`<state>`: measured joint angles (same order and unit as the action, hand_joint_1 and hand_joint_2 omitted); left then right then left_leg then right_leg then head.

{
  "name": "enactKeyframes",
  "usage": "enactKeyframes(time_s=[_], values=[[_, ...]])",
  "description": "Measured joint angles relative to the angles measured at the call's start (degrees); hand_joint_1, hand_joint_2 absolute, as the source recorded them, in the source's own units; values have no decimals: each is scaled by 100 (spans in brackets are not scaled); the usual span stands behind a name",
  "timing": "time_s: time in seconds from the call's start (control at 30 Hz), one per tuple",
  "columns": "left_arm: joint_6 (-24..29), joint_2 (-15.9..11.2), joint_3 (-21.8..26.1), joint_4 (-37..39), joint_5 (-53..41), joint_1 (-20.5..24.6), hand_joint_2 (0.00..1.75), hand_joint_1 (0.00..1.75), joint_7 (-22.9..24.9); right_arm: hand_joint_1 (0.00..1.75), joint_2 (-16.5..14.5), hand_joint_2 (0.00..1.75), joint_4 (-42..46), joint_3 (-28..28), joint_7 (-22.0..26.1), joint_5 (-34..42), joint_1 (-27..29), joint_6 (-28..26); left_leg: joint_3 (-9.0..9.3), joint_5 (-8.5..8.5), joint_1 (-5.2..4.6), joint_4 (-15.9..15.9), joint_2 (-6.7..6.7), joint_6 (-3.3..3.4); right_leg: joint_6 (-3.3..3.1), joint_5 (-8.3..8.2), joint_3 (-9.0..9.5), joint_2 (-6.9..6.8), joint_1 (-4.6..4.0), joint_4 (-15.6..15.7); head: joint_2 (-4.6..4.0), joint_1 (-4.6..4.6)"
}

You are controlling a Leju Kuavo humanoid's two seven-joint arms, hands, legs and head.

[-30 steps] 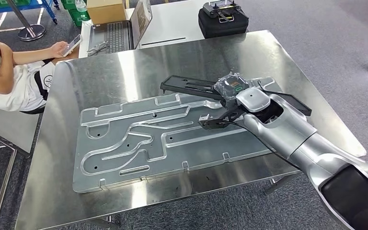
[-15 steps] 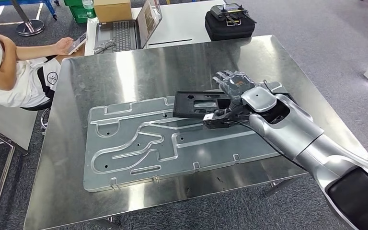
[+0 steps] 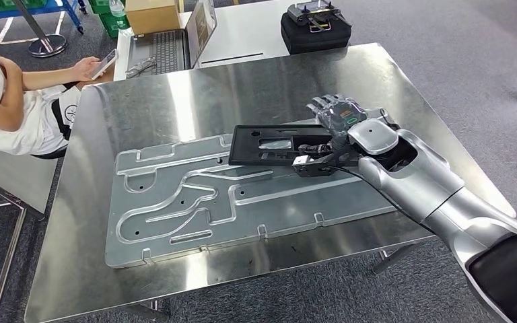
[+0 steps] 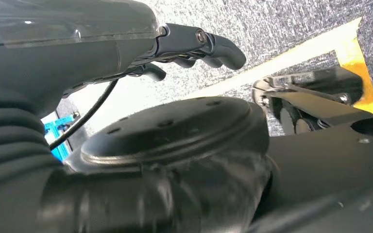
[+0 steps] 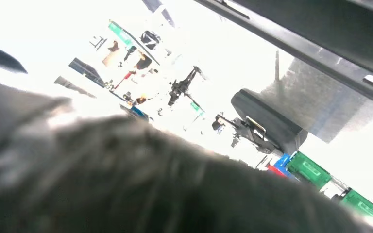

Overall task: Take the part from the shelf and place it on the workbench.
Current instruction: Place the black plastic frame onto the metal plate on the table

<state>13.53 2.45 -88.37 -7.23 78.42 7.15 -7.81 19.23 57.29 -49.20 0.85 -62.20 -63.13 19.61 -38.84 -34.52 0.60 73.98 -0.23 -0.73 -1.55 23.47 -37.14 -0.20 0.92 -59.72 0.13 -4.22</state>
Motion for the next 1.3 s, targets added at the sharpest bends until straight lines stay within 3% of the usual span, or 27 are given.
enactKeyframes(time_s=[0.03, 0.13, 0.17, 0.27, 0.3, 0.33, 0.43, 0.47, 0.5, 0.53, 0.6, 0.67, 0.77, 0.8, 0.83, 0.93, 0.97, 1.0, 1.03, 1.1, 1.17, 1.23, 1.3], values=[[-2, 0, 0, 0, -1, 2, 0, 0, 2, 0, 0, 0, 2, 0, 0, 0, 0, 3, 137, 141, 4, -218, 1, 6, 7, -12, -16, 0, 0, -11, 0, -1], [-5, -2, -2, 0, -19, 0, 0, 0, 12, 0, 4, 0, 9, 3, 0, -1, -20, 7, 739, 546, -12, -1310, -3, 66, 67, -59, -50, 5, -15, -40, 0, 0], [-8, -2, -2, 0, -27, -2, 0, 0, 15, 0, 6, 0, 10, 5, 0, -1, -29, 8, 817, 589, -24, -1488, -7, 90, 101, -87, -63, 6, -20, -39, 0, 1], [-15, -2, -3, 0, -39, -11, 0, 0, 25, 0, 14, 0, 10, 8, 0, -4, -42, 15, 769, 700, -32, -1568, -2, 181, 211, -174, -97, 12, -14, 3, 1, 2], [-15, -1, -3, 0, -39, -10, 0, 0, 28, 0, 19, 0, 11, 8, 1, -5, -45, 19, 742, 766, -21, -1600, 9, 225, 237, -104, -129, 15, -10, -38, 1, 4], [-17, -2, -4, 0, -40, -6, 0, 0, 31, 0, 27, 0, 12, 9, 1, -7, -48, 22, 698, 838, -8, -1632, 20, 268, 256, 70, -192, 18, -8, -186, 1, 4], [-26, -5, -4, 0, -52, 1, 0, 0, 56, 0, 53, 0, 13, 11, 1, -10, -46, 37, 500, 1005, -13, -1641, 31, 331, 293, 833, -491, 21, 1, -1188, 1, 9], [-31, -4, -4, 0, -61, -3, 0, 0, 71, 0, 57, 0, 13, 11, 2, -11, -40, 42, 427, 1049, -17, -1627, 31, 327, 303, 939, -531, 22, 0, -1459, 0, 10], [-35, -4, -4, 0, -69, -8, 0, 0, 84, 0, 58, 0, 13, 11, 2, -13, -34, 46, 352, 1089, -20, -1608, 33, 321, 307, 924, -482, 21, 0, -1549, 0, 10], [-40, -4, -4, 0, -76, -11, 0, 0, 93, 0, 59, 0, 13, 11, 2, -13, -33, 47, 280, 1125, -20, -1584, 34, 311, 304, 816, -327, 20, 1, -1429, 0, 10], [-45, -1, -4, 0, -85, -10, 0, 0, 103, 0, 59, 0, 15, 11, 2, -13, -48, 48, 154, 1185, -24, -1527, 34, 274, 279, 602, 211, 21, -5, -721, 1, 9], [-48, 2, -4, 0, -88, -5, 0, 0, 105, 0, 58, 0, 24, 13, 2, -12, -68, 48, 87, 1248, -38, -1490, 28, 218, 226, 568, 583, 25, -34, -137, 1, 7], [-49, 2, -6, 0, -97, -8, 0, 0, 109, 0, 55, 0, 29, 15, 1, -4, -81, 54, 49, 1349, -44, -1502, 15, 122, 117, 512, 588, 18, -50, 8, 1, 13], [-49, 1, -7, 0, -98, -10, 0, 0, 111, 0, 48, 0, 30, 15, 2, -1, -84, 56, 13, 1292, -41, -1464, 10, 90, 66, 460, 553, 7, -37, 25, 1, 13], [-49, 1, -8, 0, -99, -13, 0, 0, 112, 0, 39, 0, 32, 15, 2, 1, -86, 57, -46, 1129, -38, -1337, 5, 60, 12, 395, 505, -5, -21, 45, 0, 12], [-49, 0, -13, 0, -103, -15, 0, 0, 114, 0, 20, 0, 38, 15, 1, 2, -93, 61, -315, 336, -7, -392, 4, -15, -68, 200, 281, -20, -15, 56, 0, 8], [-49, 0, -15, 0, -108, -15, 0, 0, 114, 0, 20, 0, 39, 15, 1, 2, -92, 61, -356, 211, 2, -87, 5, -35, -67, 138, 196, -20, -18, 51, 0, 8], [-50, 0, -16, 0, -114, -13, 0, 0, 114, 0, 20, 0, 39, 15, 0, 2, -90, 61, -328, 216, 8, 78, 5, -48, -61, 77, 111, -20, -19, 44, 0, 8], [-50, 0, -19, 0, -123, -9, 0, 0, 114, 0, 20, 0, 39, 15, -3, 0, -89, 61, -208, 327, 12, 53, 5, -50, -50, 19, 29, -19, -19, 34, 0, 8], [-51, -1, -21, 0, -140, 5, 0, 0, 114, 0, 20, 0, 39, 15, -12, -7, -92, 57, 315, 562, 13, -532, 5, -15, -13, -89, -110, -18, -20, 13, 1, 6], [-51, -3, -22, 1, -146, 14, 0, 0, 114, 0, 23, 0, 42, 22, -21, -13, -102, 51, 860, 541, -12, -1304, 0, 44, 45, -189, -192, -23, -28, 3, 1, 8], [-51, -6, -22, 1, -140, 16, 0, 0, 114, 0, 26, 0, 43, 30, -25, -16, -107, 49, 1009, 499, -51, -1627, -6, 101, 119, -299, -211, -34, -23, 37, 1, 10], [-52, -3, -23, 1, -134, 15, 0, 0, 114, 0, 32, 0, 40, 31, -25, -17, -102, 50, 940, 626, -37, -1685, 13, 191, 190, -315, -239, -28, -12, 55, 1, 12]])
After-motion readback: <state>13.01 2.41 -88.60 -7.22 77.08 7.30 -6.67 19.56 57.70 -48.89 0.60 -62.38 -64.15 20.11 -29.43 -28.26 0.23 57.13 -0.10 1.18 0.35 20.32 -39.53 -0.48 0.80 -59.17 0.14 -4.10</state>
